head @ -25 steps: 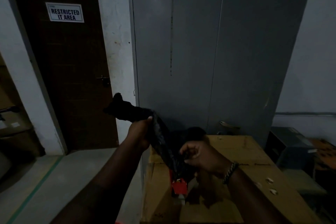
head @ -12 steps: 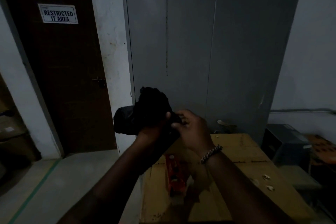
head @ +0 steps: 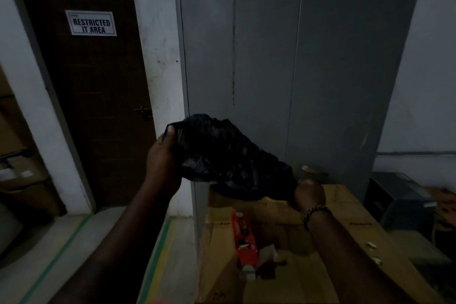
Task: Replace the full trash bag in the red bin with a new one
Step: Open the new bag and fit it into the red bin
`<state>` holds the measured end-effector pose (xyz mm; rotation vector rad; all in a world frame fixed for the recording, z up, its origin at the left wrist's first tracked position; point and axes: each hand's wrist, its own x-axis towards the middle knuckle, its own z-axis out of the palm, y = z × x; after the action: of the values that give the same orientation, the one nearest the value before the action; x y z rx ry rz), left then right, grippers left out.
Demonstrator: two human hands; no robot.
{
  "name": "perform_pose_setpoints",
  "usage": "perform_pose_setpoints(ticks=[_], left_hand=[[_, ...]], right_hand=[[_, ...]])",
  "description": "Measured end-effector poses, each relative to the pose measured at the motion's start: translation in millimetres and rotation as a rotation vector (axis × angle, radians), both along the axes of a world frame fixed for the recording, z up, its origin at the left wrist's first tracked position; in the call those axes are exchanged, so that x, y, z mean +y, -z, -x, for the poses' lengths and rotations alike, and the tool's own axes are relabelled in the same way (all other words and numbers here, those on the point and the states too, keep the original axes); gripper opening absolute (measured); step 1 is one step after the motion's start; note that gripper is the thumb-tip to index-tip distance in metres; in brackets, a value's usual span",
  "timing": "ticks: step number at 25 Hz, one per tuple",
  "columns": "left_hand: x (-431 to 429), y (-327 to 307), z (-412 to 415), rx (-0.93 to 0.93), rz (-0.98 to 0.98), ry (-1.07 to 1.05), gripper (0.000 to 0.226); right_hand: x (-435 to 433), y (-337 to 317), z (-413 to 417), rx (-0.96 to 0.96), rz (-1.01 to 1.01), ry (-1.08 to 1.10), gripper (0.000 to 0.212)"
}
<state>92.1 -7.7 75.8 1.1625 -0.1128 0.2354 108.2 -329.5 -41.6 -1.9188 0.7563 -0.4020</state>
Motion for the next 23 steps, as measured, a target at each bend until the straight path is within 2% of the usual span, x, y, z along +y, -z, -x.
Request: perform_pose_setpoints(ticks=[3,7,8,10,12,13,15,17,20,21,23], left_hand=[[5.2,-6.1,-3.0,-0.021,-0.067,0.04,0.035],[-1.4,-12.9,7.5,0.016,-0.201,0.14,0.031],[-6.0,-15.1,11.9,0.027,-0.273,0.163,0.03],[-18.7,-17.9,19.5,0.021,-0.441,0.232,0.031],[-32.8,-20.1,26.1,0.03,-0.585,0.325,0.037],[-39.7,-22.5,31.3,0.019,-0.658,0.369,0.04],[-49.2,-25.2,37.0,-0.01,-0.711,0.494,0.043],[-49.7,-26.8,37.9,-0.1,-0.697,0.636,0.043],[-35.7,-27.5,32.8,-0.294,-0.693,0.8,0.065],[-31.3,-28.0,31.8,-0.304,-0.652,0.861,0.072],[-26.0,-29.3,32.2,-0.323,-0.648,0.884,0.079]], right_hand=[[-5.6,26.4,8.2,0.018,0.201,-0.095,0.034],[-9.7,31.0,12.3,0.33,0.304,-0.206,0.027],[-3.0,23.4,14.0,0.252,0.324,-0.174,0.024],[18.9,5.6,17.3,-0.215,0.353,-0.188,0.014],[46.4,-19.3,19.5,-0.611,0.377,-0.432,0.014],[59.1,-33.9,17.7,-0.683,0.443,-0.574,0.019],[80.5,-48.5,6.4,-0.599,0.522,-0.804,0.057],[86.9,-40.0,-15.7,-0.37,0.424,-0.897,0.073],[75.0,-12.5,-34.0,-0.036,0.304,-0.737,0.077],[71.8,-8.6,-33.6,-0.004,0.212,-0.685,0.072],[78.5,-10.3,-23.2,-0.115,-0.013,-0.658,0.068]])
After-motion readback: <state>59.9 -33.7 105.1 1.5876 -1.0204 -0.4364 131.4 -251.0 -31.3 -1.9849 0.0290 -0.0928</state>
